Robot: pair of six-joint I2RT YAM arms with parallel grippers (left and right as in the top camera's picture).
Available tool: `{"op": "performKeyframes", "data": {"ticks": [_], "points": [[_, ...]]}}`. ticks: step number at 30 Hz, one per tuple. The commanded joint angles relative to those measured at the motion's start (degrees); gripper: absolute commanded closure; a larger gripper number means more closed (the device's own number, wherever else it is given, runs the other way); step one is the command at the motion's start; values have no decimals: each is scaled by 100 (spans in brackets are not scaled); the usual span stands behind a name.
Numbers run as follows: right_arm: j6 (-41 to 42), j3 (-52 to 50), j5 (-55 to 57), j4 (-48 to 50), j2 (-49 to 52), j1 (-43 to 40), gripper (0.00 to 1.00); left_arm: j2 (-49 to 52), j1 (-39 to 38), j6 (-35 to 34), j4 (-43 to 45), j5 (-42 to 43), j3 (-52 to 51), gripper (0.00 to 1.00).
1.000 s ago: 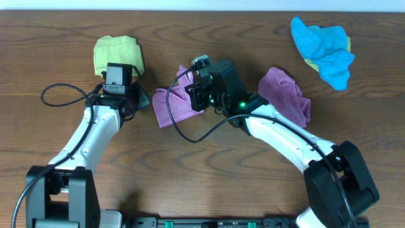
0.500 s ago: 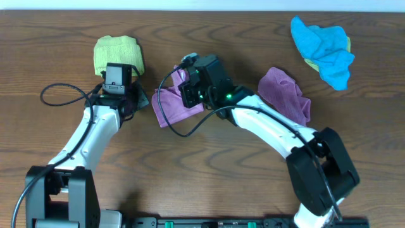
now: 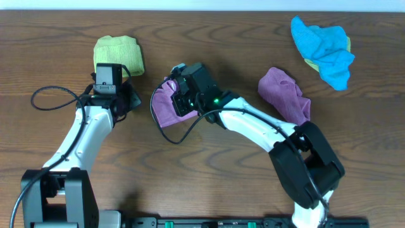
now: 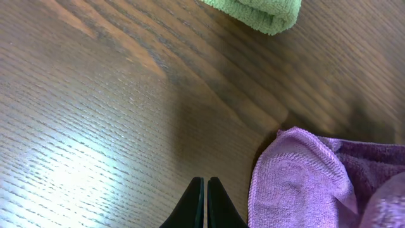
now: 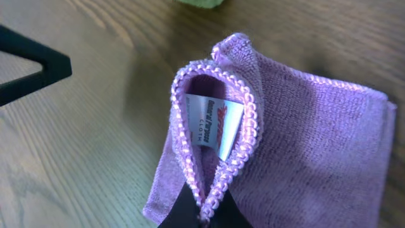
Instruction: Fold the cloth
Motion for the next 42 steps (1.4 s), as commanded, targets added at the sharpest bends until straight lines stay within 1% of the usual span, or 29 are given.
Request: {"op": "performKeyframes", "data": {"ticks": [1,27,28,29,34,38,42], "points": [[-116,144,57,22,46,103,98,-109,44,66,-33,-98,22,94],[-164,304,140,42,459,299,98,-109,44,57,-35,-39,20,95],[-179,306,136,42,459,317,94,-109,44,57,-35,-39,20,94],[-186,306,107,33,459,330,85,-109,44,59,-35,-39,20,94],[-289,306,-269,-140,457,404,70,-109,44,59,-35,-44,20,94],[-286,306,-446,-184,457,470,62,-109,44,59,-33,-61,20,94],[-284,306,-702,-179,452,542,56,-109,44,59,-33,-63,20,94]]}}
